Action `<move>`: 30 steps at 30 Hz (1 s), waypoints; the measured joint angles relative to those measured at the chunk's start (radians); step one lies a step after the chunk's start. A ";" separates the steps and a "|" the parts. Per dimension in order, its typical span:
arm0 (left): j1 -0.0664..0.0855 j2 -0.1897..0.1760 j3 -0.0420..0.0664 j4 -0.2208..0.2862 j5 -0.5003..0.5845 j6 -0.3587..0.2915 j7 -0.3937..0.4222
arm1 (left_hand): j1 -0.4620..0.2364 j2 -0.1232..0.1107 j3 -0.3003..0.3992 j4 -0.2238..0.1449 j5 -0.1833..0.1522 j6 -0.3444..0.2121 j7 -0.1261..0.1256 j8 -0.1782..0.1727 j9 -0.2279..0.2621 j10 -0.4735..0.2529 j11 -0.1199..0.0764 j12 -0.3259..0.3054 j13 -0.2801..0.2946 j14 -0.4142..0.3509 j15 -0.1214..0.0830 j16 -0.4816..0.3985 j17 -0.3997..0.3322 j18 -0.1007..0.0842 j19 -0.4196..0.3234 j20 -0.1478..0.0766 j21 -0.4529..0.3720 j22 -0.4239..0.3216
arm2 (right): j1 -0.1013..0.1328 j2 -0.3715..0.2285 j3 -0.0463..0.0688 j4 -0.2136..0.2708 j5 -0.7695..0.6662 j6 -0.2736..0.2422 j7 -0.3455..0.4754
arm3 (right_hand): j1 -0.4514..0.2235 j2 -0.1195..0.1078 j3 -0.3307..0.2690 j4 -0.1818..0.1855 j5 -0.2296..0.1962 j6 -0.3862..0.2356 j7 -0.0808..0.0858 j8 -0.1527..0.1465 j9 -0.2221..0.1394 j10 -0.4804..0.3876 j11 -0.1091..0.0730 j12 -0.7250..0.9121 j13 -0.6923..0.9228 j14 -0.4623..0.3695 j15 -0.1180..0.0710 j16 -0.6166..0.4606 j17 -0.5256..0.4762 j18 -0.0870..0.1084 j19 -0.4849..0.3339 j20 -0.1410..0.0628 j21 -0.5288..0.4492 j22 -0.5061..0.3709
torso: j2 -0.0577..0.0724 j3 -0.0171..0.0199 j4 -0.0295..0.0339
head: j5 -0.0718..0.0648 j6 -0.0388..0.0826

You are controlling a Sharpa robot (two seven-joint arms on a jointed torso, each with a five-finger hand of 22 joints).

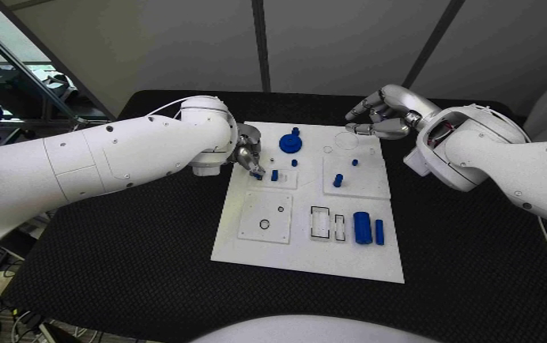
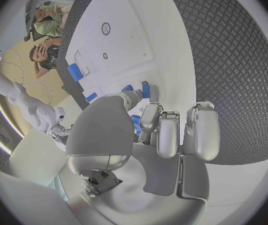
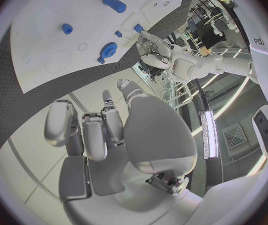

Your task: Assemble the parts on the task board

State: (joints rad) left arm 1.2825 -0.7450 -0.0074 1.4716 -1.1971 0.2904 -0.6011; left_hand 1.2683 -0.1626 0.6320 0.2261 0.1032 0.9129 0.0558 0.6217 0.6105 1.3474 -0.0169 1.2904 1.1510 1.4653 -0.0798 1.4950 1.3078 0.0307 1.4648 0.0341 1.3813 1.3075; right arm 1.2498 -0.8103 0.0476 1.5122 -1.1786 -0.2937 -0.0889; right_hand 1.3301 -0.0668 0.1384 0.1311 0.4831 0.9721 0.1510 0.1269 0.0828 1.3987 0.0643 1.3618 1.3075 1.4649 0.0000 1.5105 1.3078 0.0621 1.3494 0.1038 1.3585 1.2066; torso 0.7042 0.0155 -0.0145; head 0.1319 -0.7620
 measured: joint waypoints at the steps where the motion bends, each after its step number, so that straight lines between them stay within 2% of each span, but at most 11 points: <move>1: -0.001 0.001 0.000 0.000 -0.001 -0.001 0.000 | 0.000 0.000 0.000 0.000 0.002 0.000 0.000 0.001 0.000 0.000 0.000 0.000 0.001 0.000 0.000 0.000 0.000 0.000 0.000 0.000 0.000 0.000 | 0.000 0.000 0.000 0.000 0.000 0.000 0.000 | 0.000 0.000 0.000 0.000 0.000 0.000 0.000 0.000 0.000 0.000 0.000 0.000 0.000 0.000 0.000 0.000 0.000 0.000 0.000 0.000 0.000 0.000 | 0.000 0.0000 -0.0002 | 0.000 0.000; 10: -0.009 0.004 0.001 0.001 -0.005 -0.009 -0.002 | 0.000 0.000 0.000 0.000 0.005 0.000 0.000 0.006 0.001 0.004 -0.004 0.000 0.005 0.002 0.002 0.000 0.000 0.000 0.000 0.000 0.000 0.000 | 0.000 -0.001 0.000 0.000 0.000 0.000 0.000 | 0.000 0.000 0.000 0.000 0.000 0.000 0.000 0.000 0.000 0.000 0.000 0.000 0.000 0.000 0.000 0.000 0.000 0.000 0.000 0.000 0.000 0.000 | 0.000 0.0000 -0.0002 | -0.001 -0.001; 28: -0.011 0.004 0.001 0.004 -0.011 -0.020 -0.005 | 0.000 0.000 0.000 0.000 0.004 0.000 0.000 0.005 0.006 0.004 -0.004 0.000 0.006 0.002 0.002 0.000 0.000 0.000 0.000 0.000 0.000 0.000 | 0.000 0.000 0.000 0.000 0.000 0.000 0.000 | 0.000 0.000 0.000 0.000 0.000 0.000 0.000 0.000 0.000 0.000 0.000 0.000 0.000 0.000 0.000 0.000 0.000 0.000 0.000 0.000 0.000 0.000 | 0.000 0.0000 0.0001 | -0.002 -0.002; 29: -0.011 0.004 0.001 0.004 -0.011 -0.019 -0.006 | -0.007 -0.007 0.000 0.000 0.004 0.000 0.000 0.006 0.006 0.004 -0.004 0.000 0.007 0.002 0.002 0.000 0.000 0.000 0.000 0.000 0.000 0.000 | 0.000 0.000 0.000 -0.001 0.000 0.000 0.000 | 0.000 0.000 0.000 0.000 0.000 0.000 0.000 0.000 0.000 0.000 0.000 0.000 0.000 0.000 0.000 0.000 0.000 0.000 0.000 0.000 0.000 0.000 | 0.000 0.0000 0.0002 | -0.002 -0.002; 30: -0.011 0.004 0.001 0.004 -0.011 -0.019 -0.006 | -0.011 -0.003 0.014 -0.008 0.004 0.000 0.000 0.006 0.007 0.004 -0.004 0.000 0.008 0.002 0.002 0.000 0.000 0.000 0.000 0.000 0.000 0.000 | 0.000 0.000 0.000 -0.001 0.000 0.000 0.000 | 0.000 0.000 0.000 0.000 0.000 0.000 0.000 0.000 0.000 0.000 0.000 0.000 0.000 0.000 0.000 0.000 0.000 0.000 0.000 0.000 0.000 0.000 | 0.000 0.0000 0.0002 | -0.002 -0.002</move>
State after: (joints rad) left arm 1.2719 -0.7414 -0.0064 1.4758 -1.2085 0.2715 -0.6073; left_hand 1.2575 -0.1655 0.6459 0.2179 0.1076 0.9129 0.0559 0.6280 0.6173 1.3512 -0.0206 1.2904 1.1587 1.4669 -0.0781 1.4950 1.3077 0.0307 1.4647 0.0340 1.3812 1.3075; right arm 1.2497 -0.8105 0.0476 1.5116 -1.1790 -0.2936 -0.0885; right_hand 1.3301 -0.0668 0.1384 0.1311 0.4831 0.9721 0.1510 0.1269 0.0829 1.3987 0.0644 1.3618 1.3075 1.4649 -0.0001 1.5105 1.3076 0.0621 1.3494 0.1038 1.3585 1.2066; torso 0.7042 0.0155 -0.0143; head 0.1300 -0.7642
